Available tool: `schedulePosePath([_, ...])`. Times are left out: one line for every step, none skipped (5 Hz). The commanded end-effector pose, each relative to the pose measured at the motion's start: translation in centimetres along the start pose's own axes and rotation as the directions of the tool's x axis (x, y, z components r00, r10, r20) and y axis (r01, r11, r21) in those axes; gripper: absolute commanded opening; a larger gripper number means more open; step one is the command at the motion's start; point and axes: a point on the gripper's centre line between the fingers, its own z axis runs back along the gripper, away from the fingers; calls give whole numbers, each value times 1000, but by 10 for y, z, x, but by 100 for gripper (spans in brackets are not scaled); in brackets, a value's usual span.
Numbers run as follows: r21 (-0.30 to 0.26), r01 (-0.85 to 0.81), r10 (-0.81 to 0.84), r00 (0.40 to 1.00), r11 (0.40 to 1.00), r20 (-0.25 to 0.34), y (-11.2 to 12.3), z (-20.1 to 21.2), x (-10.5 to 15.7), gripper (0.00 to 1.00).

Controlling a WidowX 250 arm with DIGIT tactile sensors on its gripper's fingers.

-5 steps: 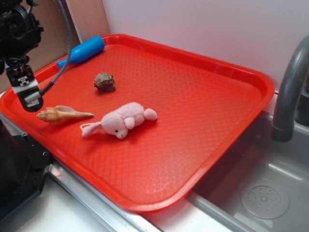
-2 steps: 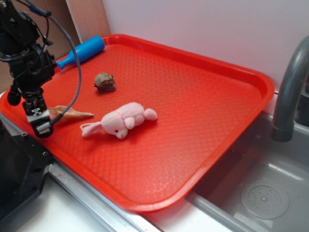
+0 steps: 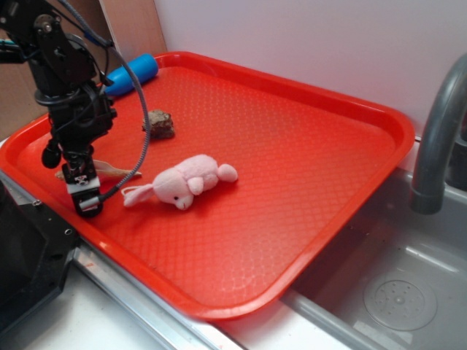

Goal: Grab the shell.

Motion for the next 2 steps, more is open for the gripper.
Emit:
schedulePosePath([5,-31,31,999,1000,20,-3,15,-3,0])
schedulePosePath([-5,-75,75,996,997,39,0,46,-6,0])
